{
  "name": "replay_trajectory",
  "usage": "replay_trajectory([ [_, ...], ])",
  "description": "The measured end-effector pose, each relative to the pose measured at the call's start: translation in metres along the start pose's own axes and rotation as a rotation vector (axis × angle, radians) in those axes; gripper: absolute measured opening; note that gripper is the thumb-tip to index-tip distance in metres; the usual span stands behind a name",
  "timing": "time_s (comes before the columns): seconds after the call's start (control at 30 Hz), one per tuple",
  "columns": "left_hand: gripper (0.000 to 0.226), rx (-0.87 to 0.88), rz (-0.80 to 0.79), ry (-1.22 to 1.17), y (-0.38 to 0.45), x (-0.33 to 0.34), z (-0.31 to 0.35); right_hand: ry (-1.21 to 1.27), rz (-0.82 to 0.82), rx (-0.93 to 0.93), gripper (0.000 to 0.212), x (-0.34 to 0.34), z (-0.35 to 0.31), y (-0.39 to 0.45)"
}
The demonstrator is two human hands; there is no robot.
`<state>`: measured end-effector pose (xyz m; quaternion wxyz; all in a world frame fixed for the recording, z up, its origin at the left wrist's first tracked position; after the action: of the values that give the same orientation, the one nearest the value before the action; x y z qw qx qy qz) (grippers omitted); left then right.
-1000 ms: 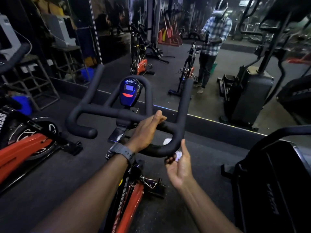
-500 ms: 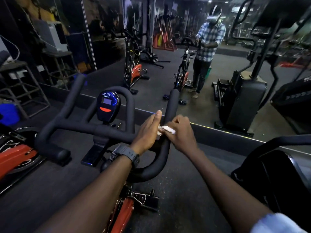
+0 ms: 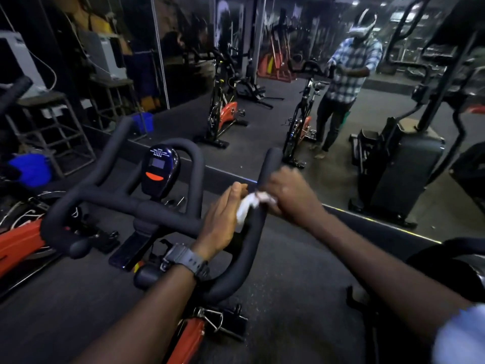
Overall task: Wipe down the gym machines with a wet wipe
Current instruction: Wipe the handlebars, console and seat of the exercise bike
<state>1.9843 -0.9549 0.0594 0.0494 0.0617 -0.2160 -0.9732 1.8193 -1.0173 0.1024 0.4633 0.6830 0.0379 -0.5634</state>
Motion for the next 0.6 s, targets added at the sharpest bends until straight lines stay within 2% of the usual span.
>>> replay_trajectory([
  [0.07, 0.078, 0.011, 0.001, -0.006, -0.001, 0.0, 0.002, -0.068, 0.094, 0.194, 0.023, -0.009, 0.039, 0.043],
  [0.13, 0.079, 0.021, 0.023, -0.014, -0.003, -0.001, 0.002, -0.054, 0.091, 0.377, 0.014, -0.012, 0.055, 0.064],
  [0.17, 0.078, 0.03, 0.034, -0.019, -0.003, -0.002, 0.002, -0.041, 0.089, 0.39, 0.011, -0.011, 0.05, 0.065],
  [0.23, 0.074, 0.051, 0.067, -0.021, -0.005, -0.004, 0.002, 0.044, 0.057, 0.276, 0.011, -0.005, 0.02, 0.047],
  [0.33, 0.064, 0.054, 0.119, -0.049, -0.007, -0.005, 0.003, 0.27, -0.106, 0.16, 0.035, 0.006, -0.038, -0.019],
  [0.43, 0.069, -0.023, 0.153, -0.141, -0.005, -0.009, 0.01, 0.397, -0.222, 0.231, 0.039, 0.014, -0.07, -0.059],
  [0.6, 0.075, -0.151, 0.144, -0.157, 0.007, -0.034, 0.014, 0.466, -0.292, 0.303, 0.04, 0.013, -0.101, -0.05],
])
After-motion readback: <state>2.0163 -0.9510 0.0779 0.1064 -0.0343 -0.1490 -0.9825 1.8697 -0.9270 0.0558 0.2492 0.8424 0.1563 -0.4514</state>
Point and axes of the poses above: each hand's wrist, its own y-axis towards the middle knuckle, its own x-axis out of the palm, z = x × y, the point moved 2 cm from there along y, towards the middle knuckle, and after that the axes turned 14 degrees about x, right-handed, at the moved point
